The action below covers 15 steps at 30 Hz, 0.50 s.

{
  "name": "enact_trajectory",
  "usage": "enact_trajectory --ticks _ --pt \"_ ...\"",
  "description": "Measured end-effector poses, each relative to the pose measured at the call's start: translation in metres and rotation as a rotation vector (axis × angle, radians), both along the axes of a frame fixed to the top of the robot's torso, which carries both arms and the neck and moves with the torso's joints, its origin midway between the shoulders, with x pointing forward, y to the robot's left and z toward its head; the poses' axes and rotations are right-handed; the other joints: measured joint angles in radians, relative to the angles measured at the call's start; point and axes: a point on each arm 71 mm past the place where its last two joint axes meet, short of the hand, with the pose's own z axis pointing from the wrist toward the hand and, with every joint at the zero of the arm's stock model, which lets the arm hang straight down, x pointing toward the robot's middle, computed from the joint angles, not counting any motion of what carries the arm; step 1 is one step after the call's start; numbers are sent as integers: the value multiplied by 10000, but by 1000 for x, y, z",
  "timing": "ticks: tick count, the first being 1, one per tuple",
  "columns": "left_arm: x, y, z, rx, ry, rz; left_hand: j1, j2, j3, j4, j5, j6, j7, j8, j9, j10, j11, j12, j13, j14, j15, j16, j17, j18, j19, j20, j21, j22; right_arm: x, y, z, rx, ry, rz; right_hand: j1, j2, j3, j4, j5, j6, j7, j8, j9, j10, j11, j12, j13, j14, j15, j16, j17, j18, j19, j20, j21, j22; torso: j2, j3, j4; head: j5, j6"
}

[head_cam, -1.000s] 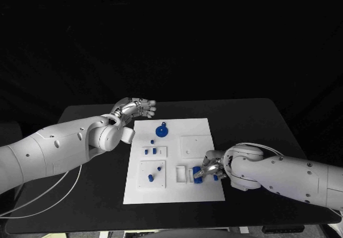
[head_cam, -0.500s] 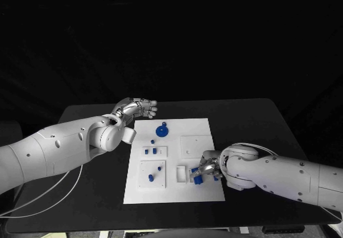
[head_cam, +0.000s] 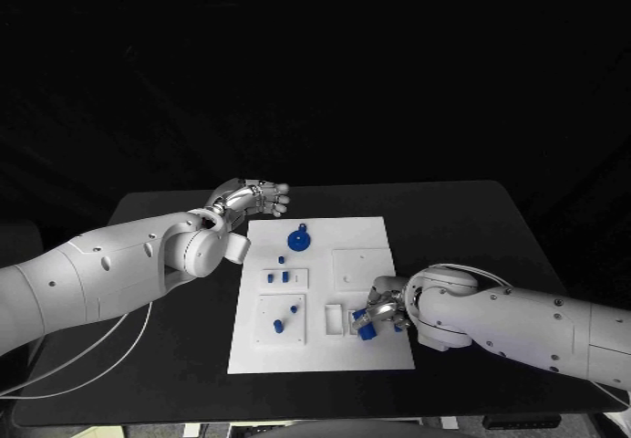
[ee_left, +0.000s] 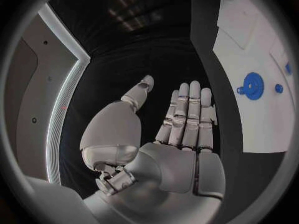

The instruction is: Assemble the parts on the task board

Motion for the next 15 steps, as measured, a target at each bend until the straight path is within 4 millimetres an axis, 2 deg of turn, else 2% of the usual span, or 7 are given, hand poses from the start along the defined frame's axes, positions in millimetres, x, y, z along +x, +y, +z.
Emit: enact_trajectory --ticks 3,8,15 --pt "0 0 0 2 1 4 0 0 0 0 0 0 1 0 0 0 0 0 0 0 0 0 7 -3 0 0 0 0 -2 -2 1 115 24 -83 -105 106 104 -101 -1 48 -13 47 17 71 -3 0 -1 -4 4 6 9 -2 -35 34 50 0 0 -1 -5 22 9" --pt "0 1 0 7 4 11 0 0 0 0 0 1 1 0 1 0 0 0 1 0 0 0 9 -6 0 0 0 0 -2 -5 5 247 104 -249 -417 418 238 -185 -6 236 -156 47 -3 189 -45 -69 -6 67 -39 -26 54 -2 21 165 134 -1 -1 6 -10 52 38" --pt "0 1 0 10 7 15 0 0 0 0 0 2 2 0 -8 0 0 0 1 0 0 -10 18 -10 0 0 0 8 4 -2 22 642 170 -529 -563 564 264 -212 43 288 -181 32 -90 216 -71 -107 -16 79 -35 -41 79 4 -13 200 177 -1 -3 6 -12 73 76"
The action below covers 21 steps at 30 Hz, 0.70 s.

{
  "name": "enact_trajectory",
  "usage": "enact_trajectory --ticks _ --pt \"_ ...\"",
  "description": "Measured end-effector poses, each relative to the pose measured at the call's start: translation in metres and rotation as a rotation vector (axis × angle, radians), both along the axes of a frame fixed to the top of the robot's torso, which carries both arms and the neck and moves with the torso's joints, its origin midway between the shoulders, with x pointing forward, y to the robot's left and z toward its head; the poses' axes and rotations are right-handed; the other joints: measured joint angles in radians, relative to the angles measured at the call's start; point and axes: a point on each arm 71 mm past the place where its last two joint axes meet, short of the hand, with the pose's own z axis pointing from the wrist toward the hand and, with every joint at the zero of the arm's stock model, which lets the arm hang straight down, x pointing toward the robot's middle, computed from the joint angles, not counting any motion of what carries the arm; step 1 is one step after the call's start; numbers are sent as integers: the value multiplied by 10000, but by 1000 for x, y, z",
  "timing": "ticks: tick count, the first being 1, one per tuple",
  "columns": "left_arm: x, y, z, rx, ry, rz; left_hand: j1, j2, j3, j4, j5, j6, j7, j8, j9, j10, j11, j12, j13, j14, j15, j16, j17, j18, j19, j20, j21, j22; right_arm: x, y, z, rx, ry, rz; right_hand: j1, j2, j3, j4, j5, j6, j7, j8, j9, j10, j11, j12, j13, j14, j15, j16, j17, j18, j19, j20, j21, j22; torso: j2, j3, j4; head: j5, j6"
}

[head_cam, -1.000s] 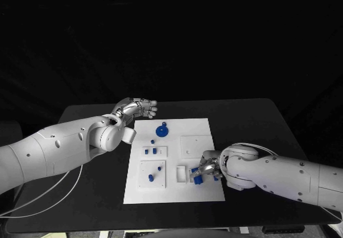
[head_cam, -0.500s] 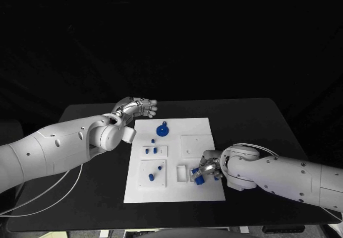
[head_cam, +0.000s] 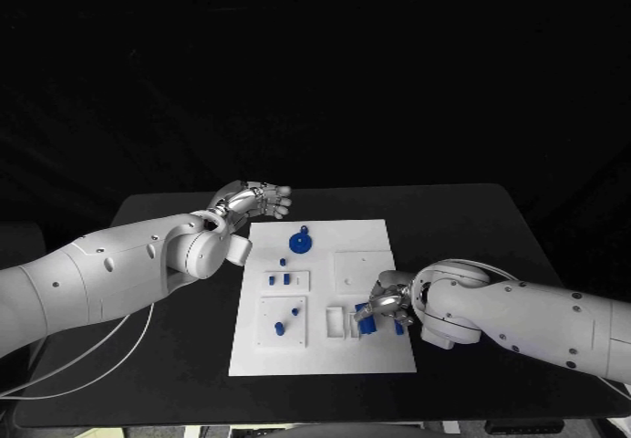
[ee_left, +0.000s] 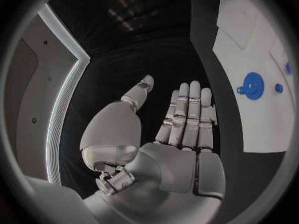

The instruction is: Assemble the parts on the task board

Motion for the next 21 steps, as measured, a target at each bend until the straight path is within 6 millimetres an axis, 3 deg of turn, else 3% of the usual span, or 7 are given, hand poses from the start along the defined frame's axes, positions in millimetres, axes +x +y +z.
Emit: enact_trajectory --ticks 6,10,21 --pt "0 -1 0 -3 4 -12 0 0 0 0 0 0 1 0 0 0 0 0 1 0 0 -28 0 -37 0 0 0 -1 3 9 3 314 371 -162 -44 42 -29 -29 0 36 -23 -63 -29 0 0 -38 0 6 6 0 10 0 0 0 17 -1 1 -6 6 40 21" --pt "0 -1 0 -5 7 -19 0 0 0 0 0 1 1 0 0 0 0 0 -4 0 0 -28 3 89 0 0 0 -2 3 20 1 463 648 -113 -98 32 -30 -30 0 38 -24 -65 -29 1 1 -38 0 15 16 0 15 0 0 1 17 -1 3 -8 9 64 22" --pt "0 -3 0 -16 13 -59 0 0 -26 26 0 6 5 0 1 0 0 0 -8 0 0 -28 20 91 0 0 0 7 4 40 -3 507 950 125 -268 -1 -58 -57 0 59 -6 -115 -82 15 15 -38 0 18 20 0 26 2 0 1 17 -1 13 -17 15 81 7"
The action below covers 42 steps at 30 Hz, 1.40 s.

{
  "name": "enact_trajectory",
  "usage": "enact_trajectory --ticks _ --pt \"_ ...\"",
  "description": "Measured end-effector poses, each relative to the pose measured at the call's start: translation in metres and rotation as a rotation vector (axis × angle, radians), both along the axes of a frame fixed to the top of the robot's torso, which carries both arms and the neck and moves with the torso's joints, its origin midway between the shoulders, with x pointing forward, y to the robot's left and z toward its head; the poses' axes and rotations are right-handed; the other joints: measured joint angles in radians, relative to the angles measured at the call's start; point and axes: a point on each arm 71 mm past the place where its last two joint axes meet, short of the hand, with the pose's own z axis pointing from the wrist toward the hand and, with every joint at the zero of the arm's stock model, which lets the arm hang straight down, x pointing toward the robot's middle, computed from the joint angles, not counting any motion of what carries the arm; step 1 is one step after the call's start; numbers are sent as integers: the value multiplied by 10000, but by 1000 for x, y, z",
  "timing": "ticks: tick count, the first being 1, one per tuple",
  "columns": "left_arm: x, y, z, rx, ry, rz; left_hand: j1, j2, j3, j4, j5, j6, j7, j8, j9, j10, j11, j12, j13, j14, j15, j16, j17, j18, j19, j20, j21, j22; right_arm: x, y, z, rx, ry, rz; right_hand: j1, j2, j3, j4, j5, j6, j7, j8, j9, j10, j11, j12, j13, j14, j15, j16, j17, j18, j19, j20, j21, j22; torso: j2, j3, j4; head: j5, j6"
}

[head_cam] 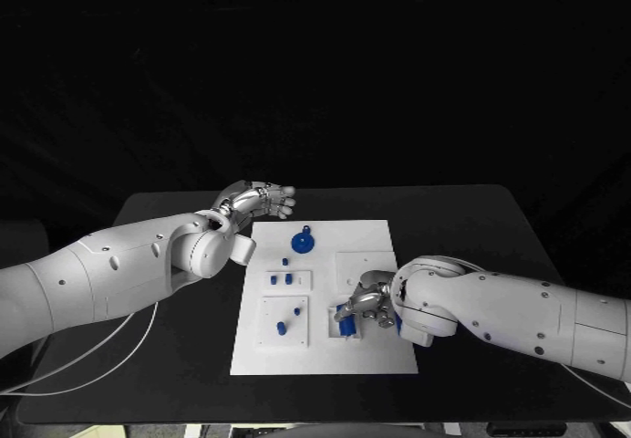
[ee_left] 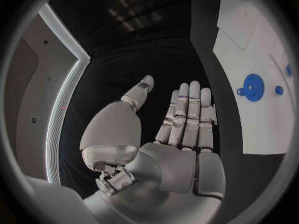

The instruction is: Assemble the parts on the task board

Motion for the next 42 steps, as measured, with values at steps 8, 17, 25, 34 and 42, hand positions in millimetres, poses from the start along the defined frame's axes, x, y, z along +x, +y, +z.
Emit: enact_trajectory --ticks 8,17,25,34,42 --pt "0 0 0 1 6 -2 0 0 0 0 0 0 1 0 -9 0 0 0 0 0 0 0 1 -3 0 0 0 -1 0 2 -4 -123 86 87 -54 53 -1 0 0 8 7 -6 -5 0 1 -38 0 13 15 0 -1 -1 0 0 0 -1 1 11 1 54 -9" --pt "0 0 0 0 9 -8 0 0 0 0 0 1 1 0 -9 0 0 0 1 0 0 -15 9 -12 0 0 0 -2 0 2 -6 -195 137 129 -75 47 -28 -27 -1 8 8 -57 -33 1 1 -38 10 5 26 0 8 3 -34 34 0 -1 1 11 -9 98 -38" --pt "0 0 0 2 13 -8 -33 33 0 0 0 1 1 0 -8 0 0 0 0 0 0 -40 21 -49 0 0 -11 8 2 3 -8 -242 138 109 -169 -45 -58 3 -1 9 9 -57 -33 1 2 -38 10 -2 35 0 8 10 -34 35 0 -1 1 17 -9 108 -44" --pt "0 0 0 3 20 -11 -40 40 -24 24 0 1 1 0 -18 0 0 0 -7 0 0 -40 30 -62 0 0 -39 9 3 5 -10 -251 132 111 -423 -220 -142 90 0 35 31 -113 -48 18 18 -78 32 1 40 -46 6 13 -34 35 0 -2 1 20 -9 125 -48" --pt "0 0 0 0 27 -23 -40 40 -24 24 0 1 2 0 -17 0 0 0 -7 0 0 -40 39 -65 0 0 -39 8 3 5 -11 -262 146 114 -731 -1009 -533 165 1 22 113 -172 -65 -24 62 -117 42 -34 15 -152 5 30 -59 13 -1 -2 1 19 -9 148 -48"
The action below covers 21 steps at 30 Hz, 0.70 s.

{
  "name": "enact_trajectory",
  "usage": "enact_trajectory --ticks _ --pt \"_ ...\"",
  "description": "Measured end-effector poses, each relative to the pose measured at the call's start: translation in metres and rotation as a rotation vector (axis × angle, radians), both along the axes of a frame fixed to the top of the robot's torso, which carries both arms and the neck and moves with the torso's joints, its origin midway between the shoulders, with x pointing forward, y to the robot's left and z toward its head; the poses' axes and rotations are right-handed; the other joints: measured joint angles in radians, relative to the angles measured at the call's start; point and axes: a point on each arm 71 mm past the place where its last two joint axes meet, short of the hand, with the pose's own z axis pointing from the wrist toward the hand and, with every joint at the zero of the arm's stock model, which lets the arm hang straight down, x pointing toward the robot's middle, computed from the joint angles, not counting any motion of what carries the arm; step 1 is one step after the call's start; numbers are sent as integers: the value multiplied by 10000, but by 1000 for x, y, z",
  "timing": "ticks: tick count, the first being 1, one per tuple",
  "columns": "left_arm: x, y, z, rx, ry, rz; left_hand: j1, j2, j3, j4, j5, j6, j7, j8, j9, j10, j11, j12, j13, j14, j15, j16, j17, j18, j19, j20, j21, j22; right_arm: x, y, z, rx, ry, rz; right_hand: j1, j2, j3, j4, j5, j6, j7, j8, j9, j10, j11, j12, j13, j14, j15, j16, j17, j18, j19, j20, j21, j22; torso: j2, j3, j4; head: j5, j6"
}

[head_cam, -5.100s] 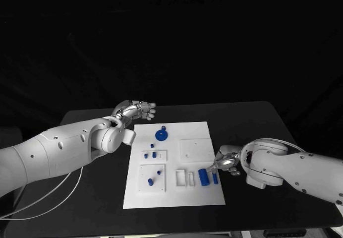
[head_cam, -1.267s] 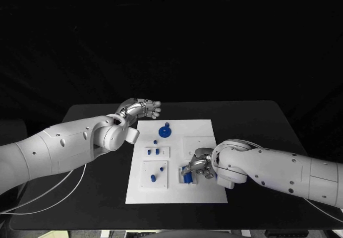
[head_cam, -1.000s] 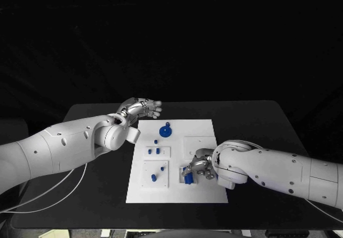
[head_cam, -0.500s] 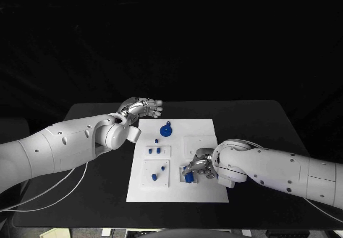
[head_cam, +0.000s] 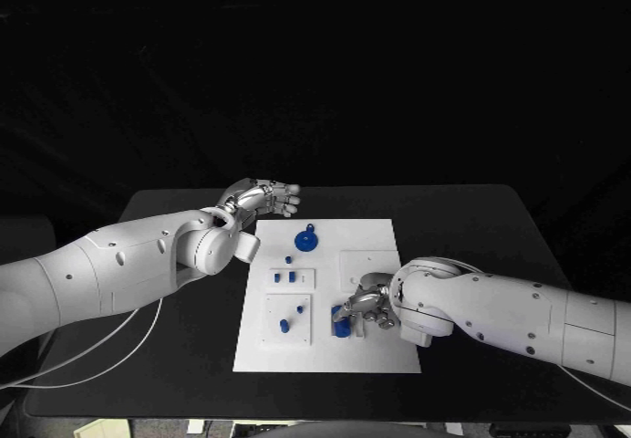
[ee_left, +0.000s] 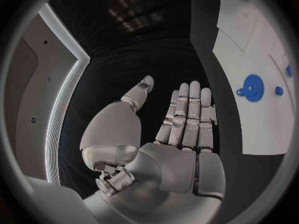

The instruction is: Assemble the parts on the task board

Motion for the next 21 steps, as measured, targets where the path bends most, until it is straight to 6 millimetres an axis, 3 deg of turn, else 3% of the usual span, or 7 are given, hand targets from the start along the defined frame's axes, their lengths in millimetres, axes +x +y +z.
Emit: enact_trajectory --ticks 6,16,21 --pt "0 0 0 -2 4 -8 0 0 0 0 0 0 0 0 0 0 0 0 0 0 0 0 10 -2 0 0 0 -1 0 0 0 3 -5 8 -37 -116 -201 18 0 -68 67 -58 1 -85 9 -39 14 -3 2 -4 -1 0 -71 -35 0 0 -1 -2 -4 12 0" --pt "0 0 0 -1 7 -9 0 0 0 0 0 0 0 0 -8 -36 37 0 1 0 0 0 19 -12 0 0 0 8 -1 -3 1 10 -123 63 -38 -115 -274 0 0 -100 91 -58 1 -86 9 -39 24 -17 17 -43 -1 1 -123 -55 -59 8 -4 -1 -6 33 -19" --pt "0 1 0 5 9 4 0 0 0 0 0 0 0 0 -8 -37 37 0 1 0 0 -8 19 -17 0 0 0 7 -5 -9 2 115 -205 222 231 -383 -371 -97 -1 -101 89 -59 27 -86 9 -39 40 -18 19 -43 0 1 -123 -54 -59 7 -4 4 -6 44 -1"
